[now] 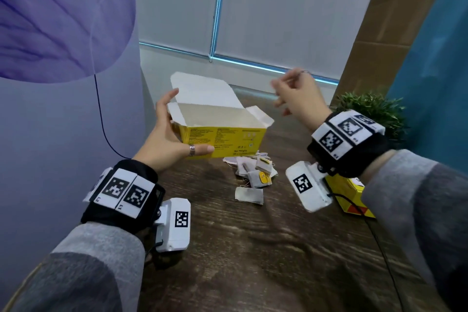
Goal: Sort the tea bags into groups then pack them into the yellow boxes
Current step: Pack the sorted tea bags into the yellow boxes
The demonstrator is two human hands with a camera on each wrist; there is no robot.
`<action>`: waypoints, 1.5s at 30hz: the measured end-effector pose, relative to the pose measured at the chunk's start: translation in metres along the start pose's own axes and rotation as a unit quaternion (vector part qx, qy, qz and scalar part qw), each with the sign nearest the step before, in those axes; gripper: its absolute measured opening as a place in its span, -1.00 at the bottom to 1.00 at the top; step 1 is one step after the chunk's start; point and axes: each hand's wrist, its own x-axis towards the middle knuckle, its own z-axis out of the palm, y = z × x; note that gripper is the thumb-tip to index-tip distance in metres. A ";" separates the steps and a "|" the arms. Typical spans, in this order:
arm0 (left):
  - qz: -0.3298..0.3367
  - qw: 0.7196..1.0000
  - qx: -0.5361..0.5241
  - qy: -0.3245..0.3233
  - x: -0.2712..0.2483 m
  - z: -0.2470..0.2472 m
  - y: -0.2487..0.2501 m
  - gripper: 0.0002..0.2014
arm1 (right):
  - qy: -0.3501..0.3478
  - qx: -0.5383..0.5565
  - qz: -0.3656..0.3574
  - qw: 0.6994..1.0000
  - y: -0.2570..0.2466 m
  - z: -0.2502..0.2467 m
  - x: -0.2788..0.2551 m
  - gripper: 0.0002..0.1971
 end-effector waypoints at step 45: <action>-0.014 0.999 0.007 0.045 0.001 -0.008 -0.003 0.16 | -0.325 -0.211 0.170 0.906 0.093 -0.019 -0.011 -0.88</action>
